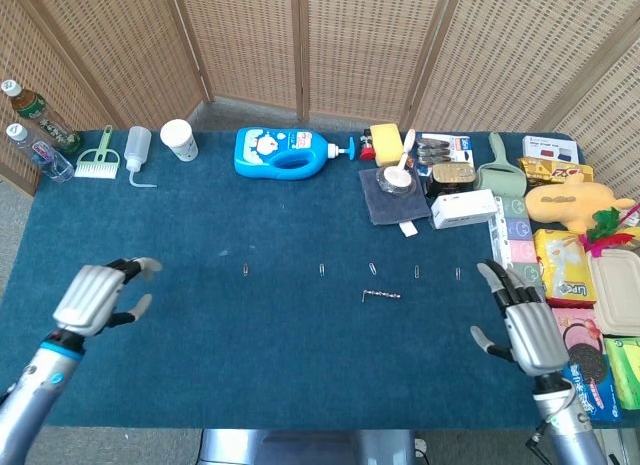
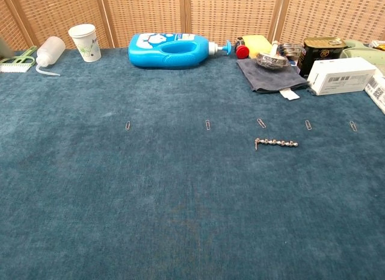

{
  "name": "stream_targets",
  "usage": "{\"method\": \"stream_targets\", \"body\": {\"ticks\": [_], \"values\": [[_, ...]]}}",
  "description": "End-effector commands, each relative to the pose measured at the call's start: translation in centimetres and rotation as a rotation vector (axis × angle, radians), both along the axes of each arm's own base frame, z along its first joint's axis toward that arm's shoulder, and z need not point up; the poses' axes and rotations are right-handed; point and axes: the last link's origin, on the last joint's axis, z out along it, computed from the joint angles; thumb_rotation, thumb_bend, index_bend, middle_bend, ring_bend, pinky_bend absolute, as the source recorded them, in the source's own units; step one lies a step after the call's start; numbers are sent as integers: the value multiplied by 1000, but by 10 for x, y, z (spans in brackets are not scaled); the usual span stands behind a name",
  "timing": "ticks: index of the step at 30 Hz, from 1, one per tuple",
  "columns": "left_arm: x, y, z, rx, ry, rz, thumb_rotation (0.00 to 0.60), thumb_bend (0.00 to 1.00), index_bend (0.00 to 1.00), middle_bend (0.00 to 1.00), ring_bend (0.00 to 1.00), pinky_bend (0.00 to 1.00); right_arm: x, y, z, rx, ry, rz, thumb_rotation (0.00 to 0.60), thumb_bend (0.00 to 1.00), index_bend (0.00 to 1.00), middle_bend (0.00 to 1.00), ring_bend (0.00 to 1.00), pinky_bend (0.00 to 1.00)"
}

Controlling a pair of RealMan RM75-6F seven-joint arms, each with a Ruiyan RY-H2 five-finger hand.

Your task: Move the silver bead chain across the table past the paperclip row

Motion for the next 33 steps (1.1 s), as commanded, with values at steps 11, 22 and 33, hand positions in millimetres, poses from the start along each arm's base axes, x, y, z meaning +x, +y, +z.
{"method": "stream_targets", "body": {"ticks": [11, 22, 33], "values": [[-37, -46, 35, 99, -51, 109, 600, 353, 319, 439, 435, 725, 36, -10, -24, -5, 57, 99, 600, 300, 0, 368, 396, 410], [-33, -43, 44, 129, -61, 79, 600, 353, 319, 438, 435, 725, 52, -23, -38, 12, 73, 176, 600, 300, 305, 812, 899, 919], [-21, -28, 54, 140, -76, 53, 600, 353, 318, 435, 435, 724, 61, -41, -64, 97, 97, 157, 600, 301, 476, 902, 972, 993]]}}
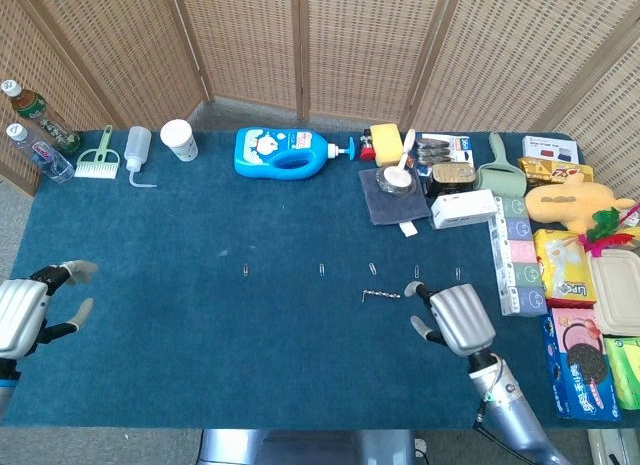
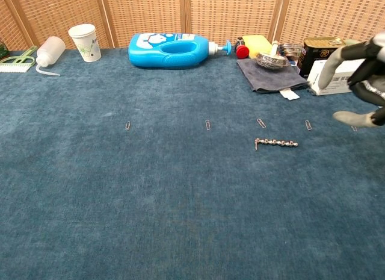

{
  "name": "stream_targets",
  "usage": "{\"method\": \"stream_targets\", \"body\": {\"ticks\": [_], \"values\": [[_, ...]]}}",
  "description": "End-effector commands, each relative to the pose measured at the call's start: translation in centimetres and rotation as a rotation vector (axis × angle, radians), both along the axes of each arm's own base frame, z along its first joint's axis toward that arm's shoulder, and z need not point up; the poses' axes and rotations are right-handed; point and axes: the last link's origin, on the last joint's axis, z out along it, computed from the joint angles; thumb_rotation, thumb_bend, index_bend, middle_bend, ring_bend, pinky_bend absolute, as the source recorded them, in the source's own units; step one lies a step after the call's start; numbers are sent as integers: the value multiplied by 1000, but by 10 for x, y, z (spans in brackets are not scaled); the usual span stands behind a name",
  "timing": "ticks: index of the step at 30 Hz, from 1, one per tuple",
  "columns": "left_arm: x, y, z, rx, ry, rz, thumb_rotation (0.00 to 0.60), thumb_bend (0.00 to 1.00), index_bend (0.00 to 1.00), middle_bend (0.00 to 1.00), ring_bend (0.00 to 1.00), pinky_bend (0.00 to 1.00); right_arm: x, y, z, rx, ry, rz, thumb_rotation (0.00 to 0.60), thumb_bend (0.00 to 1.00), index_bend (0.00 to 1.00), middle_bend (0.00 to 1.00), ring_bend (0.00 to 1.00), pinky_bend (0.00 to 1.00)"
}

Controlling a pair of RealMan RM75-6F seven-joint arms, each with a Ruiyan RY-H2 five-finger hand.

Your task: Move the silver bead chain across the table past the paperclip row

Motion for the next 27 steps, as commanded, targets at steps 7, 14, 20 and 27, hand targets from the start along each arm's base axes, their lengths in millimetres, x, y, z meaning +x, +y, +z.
{"method": "stream_targets", "body": {"ticks": [7, 14, 20, 27], "values": [[8, 13, -1, -6, -5, -18, 600, 353, 313, 430, 434, 725, 11, -20, -25, 61, 30, -35, 600, 302, 543, 911, 978, 995], [13, 17, -6, -28, 3, -29, 600, 353, 307, 425, 432, 725, 14, -36, -40, 80, 78, -66, 600, 326, 540, 911, 978, 995], [15, 18, -9, -40, 4, -38, 600, 353, 305, 421, 431, 725, 15, -51, -46, 84, 123, -102, 600, 376, 520, 903, 976, 995], [13, 18, -9, -44, 4, -34, 600, 353, 297, 416, 430, 725, 16, -60, -53, 92, 146, -112, 600, 445, 505, 899, 971, 994]]}}
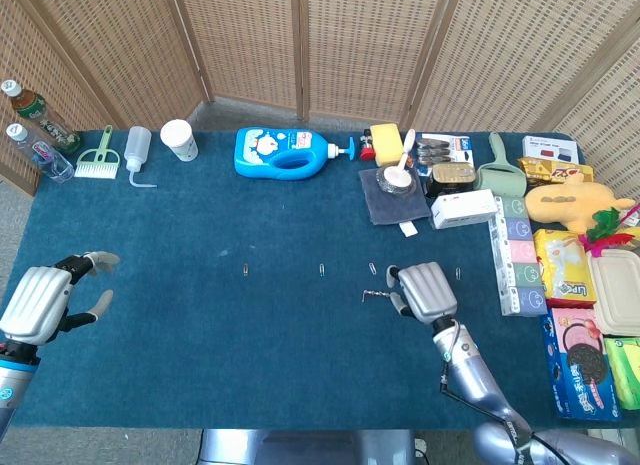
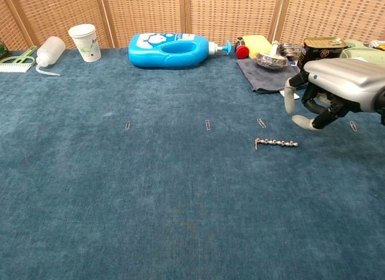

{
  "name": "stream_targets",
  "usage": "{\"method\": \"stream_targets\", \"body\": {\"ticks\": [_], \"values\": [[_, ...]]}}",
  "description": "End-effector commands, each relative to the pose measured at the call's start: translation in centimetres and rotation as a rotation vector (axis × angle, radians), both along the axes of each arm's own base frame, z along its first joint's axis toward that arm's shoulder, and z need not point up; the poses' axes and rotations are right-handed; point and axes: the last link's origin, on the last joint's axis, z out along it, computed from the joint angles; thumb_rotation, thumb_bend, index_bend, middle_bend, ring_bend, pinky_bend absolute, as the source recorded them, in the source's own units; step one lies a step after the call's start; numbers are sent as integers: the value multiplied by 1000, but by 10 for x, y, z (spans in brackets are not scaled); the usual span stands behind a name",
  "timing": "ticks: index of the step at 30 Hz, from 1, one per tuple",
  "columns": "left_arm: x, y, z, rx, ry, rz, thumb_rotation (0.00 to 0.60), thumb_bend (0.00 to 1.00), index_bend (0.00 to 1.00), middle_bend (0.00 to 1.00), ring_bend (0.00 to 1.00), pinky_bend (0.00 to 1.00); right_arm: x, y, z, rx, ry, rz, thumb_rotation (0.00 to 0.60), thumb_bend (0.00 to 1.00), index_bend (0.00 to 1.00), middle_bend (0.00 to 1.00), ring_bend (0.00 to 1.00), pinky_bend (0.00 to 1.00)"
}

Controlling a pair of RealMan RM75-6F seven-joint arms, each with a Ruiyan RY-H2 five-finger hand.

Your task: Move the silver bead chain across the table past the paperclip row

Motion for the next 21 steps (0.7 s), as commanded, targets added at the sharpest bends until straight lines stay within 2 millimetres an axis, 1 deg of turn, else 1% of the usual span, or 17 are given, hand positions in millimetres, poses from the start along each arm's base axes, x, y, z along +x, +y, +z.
{"method": "stream_targets", "body": {"ticks": [1, 13, 21], "values": [[-1, 0, 0, -2, 1, 3, 600, 353, 296, 415, 430, 725, 0, -4, -4, 4, 9, -4, 600, 448, 505, 898, 970, 993], [-4, 1, -5, -22, 0, 0, 600, 353, 293, 411, 430, 724, -2, -4, -18, 31, 42, -29, 600, 450, 496, 893, 967, 991], [-4, 1, -8, -29, -2, -5, 600, 353, 294, 411, 429, 724, -10, -7, -23, 13, 89, -65, 600, 454, 489, 887, 962, 985]]}}
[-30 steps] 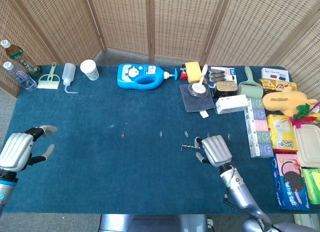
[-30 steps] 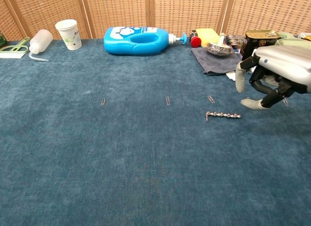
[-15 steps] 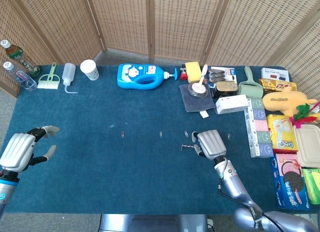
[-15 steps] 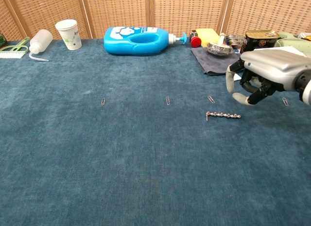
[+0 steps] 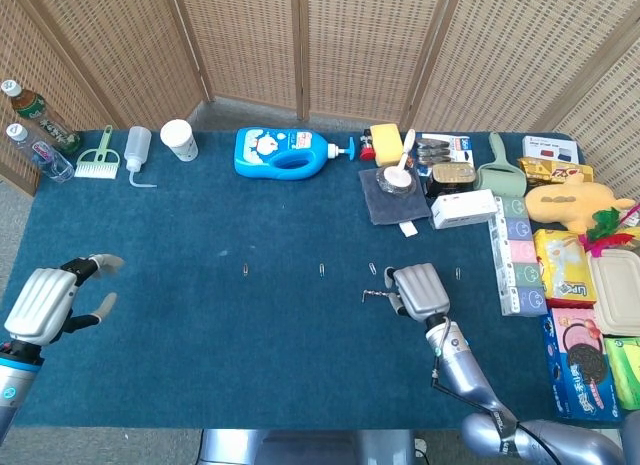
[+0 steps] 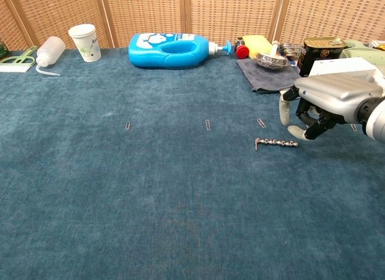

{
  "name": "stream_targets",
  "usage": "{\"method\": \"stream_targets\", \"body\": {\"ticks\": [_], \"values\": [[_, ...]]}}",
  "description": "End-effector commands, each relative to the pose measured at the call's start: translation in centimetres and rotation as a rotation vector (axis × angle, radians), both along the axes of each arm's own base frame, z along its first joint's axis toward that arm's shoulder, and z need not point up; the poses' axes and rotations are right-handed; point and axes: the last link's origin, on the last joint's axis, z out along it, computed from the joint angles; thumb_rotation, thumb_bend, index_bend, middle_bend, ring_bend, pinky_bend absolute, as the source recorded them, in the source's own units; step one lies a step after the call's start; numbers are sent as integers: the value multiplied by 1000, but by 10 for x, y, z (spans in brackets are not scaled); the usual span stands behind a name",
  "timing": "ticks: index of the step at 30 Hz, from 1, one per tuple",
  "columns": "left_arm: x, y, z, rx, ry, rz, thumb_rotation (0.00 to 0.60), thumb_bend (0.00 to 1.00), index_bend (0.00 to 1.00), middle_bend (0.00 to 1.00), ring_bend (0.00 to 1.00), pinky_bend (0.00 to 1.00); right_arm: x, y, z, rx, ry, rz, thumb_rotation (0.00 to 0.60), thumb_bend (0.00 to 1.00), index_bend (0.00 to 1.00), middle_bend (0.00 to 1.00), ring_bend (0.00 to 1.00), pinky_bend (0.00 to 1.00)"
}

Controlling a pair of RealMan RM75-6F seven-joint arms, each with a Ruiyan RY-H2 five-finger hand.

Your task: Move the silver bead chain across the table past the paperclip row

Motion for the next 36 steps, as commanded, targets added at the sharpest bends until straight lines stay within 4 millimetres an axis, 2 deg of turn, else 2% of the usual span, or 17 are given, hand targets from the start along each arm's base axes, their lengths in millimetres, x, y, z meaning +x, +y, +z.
{"method": "stream_targets", "body": {"ticks": [1, 19, 36], "values": [[0, 0, -1, -3, -1, -2, 600, 353, 294, 411, 428, 724, -3, 0, -3, -13, 24, -17, 600, 454, 488, 887, 962, 985], [-2, 0, -4, -8, -9, -3, 600, 353, 293, 411, 426, 725, -6, 2, -23, 7, 103, -27, 600, 454, 488, 887, 962, 985], [-3, 0, -4, -7, -17, -6, 592, 353, 288, 405, 418, 725, -4, 1, -27, -2, 119, -24, 600, 454, 466, 879, 955, 982]]}}
